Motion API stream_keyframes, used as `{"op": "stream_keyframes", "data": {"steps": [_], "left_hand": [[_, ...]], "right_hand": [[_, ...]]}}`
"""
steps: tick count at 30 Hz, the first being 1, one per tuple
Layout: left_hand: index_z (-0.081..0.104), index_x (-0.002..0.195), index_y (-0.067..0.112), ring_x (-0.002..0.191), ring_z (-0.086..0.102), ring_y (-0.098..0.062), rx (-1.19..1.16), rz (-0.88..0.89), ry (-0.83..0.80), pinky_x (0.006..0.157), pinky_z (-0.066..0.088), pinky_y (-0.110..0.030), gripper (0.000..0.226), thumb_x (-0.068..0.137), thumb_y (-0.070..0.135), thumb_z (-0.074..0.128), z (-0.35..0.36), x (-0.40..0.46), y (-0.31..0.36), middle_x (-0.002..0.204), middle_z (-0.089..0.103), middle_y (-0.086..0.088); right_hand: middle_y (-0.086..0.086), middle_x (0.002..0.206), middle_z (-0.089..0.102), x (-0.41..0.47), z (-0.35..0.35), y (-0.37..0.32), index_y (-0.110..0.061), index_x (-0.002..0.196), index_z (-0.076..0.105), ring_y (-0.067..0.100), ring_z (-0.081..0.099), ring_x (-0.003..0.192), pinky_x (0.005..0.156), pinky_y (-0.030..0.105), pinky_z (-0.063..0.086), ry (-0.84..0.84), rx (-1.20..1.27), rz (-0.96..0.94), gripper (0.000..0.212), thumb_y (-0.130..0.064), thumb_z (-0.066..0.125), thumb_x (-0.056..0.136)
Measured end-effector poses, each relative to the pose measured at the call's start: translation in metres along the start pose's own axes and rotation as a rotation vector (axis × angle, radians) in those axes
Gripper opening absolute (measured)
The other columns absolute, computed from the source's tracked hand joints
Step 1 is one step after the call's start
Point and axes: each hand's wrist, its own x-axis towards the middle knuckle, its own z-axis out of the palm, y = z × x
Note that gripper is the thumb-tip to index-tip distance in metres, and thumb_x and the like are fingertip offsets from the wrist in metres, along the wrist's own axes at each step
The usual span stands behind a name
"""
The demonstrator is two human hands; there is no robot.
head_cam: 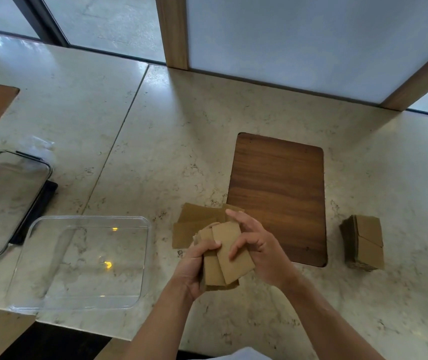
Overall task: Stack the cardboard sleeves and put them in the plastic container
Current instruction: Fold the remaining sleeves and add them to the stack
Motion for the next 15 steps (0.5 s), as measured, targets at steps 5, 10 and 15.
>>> {"op": "stream_keyframes", "data": {"steps": [5,10,15], "left_hand": [[0.075,0.116,0.032,0.105,0.068,-0.043,-0.059,0.22,0.063,0.075,0.059,-0.061,0.054,0.067,0.009,0.078,-0.001,0.003,0.003,0.119,0.077,-0.016],[0.074,0.116,0.029,0.091,0.078,-0.037,-0.108,0.306,0.104,0.071,0.061,-0.055,0.053,0.07,0.004,0.078,0.002,0.003,0.003,0.111,0.08,-0.015],[0.061,0.132,0.018,0.082,0.072,-0.033,-0.174,0.222,-0.011,0.076,0.062,-0.049,0.056,0.08,0.015,0.081,0.006,0.001,0.002,0.11,0.072,-0.022]], "right_hand": [[0.011,0.141,0.056,0.0,0.001,0.0,-0.001,0.105,0.071,0.012,0.068,0.109,0.085,0.03,0.059,0.195,0.476,0.263,0.025,0.006,0.047,0.104],[0.007,0.109,0.076,-0.009,0.002,0.006,-0.02,0.119,0.067,0.016,0.072,0.083,0.071,0.033,0.059,0.107,0.223,0.42,0.041,-0.04,0.078,0.086],[0.018,0.114,0.077,-0.002,-0.008,0.013,-0.007,0.118,0.065,0.03,0.077,0.099,0.082,0.034,0.063,0.32,0.631,0.348,0.021,-0.003,0.065,0.098]]}}
